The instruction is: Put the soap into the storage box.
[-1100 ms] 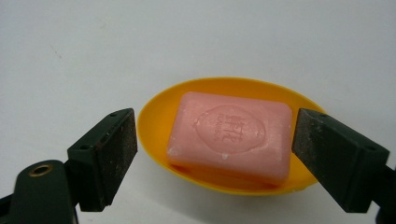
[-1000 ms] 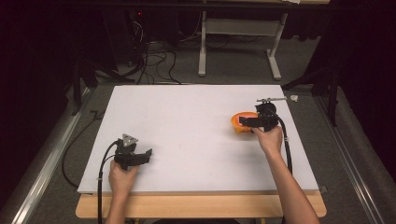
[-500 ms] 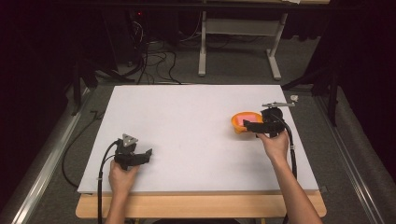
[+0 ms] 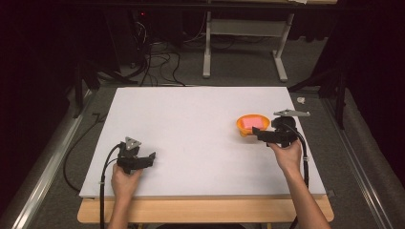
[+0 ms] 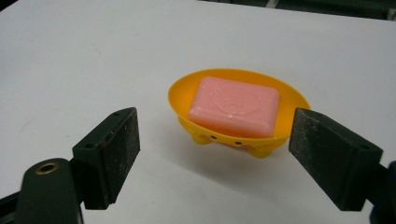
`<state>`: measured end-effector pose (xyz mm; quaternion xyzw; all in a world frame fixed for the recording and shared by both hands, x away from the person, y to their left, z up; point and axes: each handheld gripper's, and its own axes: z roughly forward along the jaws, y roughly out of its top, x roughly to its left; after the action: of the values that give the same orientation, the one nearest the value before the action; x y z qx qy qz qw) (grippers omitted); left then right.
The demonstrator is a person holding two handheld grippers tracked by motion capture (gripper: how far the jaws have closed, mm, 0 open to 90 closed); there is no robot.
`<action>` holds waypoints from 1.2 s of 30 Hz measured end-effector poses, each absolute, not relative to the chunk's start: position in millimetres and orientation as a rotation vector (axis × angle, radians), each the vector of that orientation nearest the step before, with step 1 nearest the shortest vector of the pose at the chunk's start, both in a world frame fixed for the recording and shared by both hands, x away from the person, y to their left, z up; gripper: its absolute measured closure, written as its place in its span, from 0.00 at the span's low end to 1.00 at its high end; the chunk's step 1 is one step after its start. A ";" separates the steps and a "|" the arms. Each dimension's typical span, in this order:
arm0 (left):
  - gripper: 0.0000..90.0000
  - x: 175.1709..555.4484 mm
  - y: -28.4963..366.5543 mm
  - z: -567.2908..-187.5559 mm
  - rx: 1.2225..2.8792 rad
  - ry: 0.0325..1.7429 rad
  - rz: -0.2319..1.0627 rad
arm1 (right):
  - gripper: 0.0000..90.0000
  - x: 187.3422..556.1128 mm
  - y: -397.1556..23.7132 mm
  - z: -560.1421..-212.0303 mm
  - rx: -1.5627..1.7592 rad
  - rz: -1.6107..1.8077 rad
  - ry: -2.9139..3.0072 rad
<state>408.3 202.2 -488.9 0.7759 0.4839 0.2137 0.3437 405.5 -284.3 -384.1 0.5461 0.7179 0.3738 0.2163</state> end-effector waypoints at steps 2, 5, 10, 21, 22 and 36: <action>0.23 408.3 202.1 -488.9 2.016 1.257 0.555 | 0.19 401.2 -285.1 -383.3 1.499 1.040 1.983; 0.23 408.3 202.0 -488.9 2.013 1.258 0.556 | 0.20 395.9 -285.3 -382.6 1.481 1.040 1.978; 0.23 408.2 202.2 -488.9 2.016 1.257 0.556 | 0.20 387.8 -287.1 -383.3 1.469 1.055 1.974; 0.23 408.2 202.0 -488.8 2.016 1.257 0.557 | 0.20 369.6 -294.3 -389.3 1.464 1.075 1.960; 0.23 408.2 202.1 -488.9 2.016 1.257 0.557 | 0.20 369.0 -294.9 -389.9 1.460 1.079 1.959; 0.23 408.1 201.9 -488.9 2.015 1.256 0.559 | 0.21 358.8 -299.6 -403.6 1.456 1.087 1.955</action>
<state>408.1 201.9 -488.9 0.7756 0.4837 0.2150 0.3440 358.8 -299.6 -403.6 0.5305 0.7120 0.3960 0.2342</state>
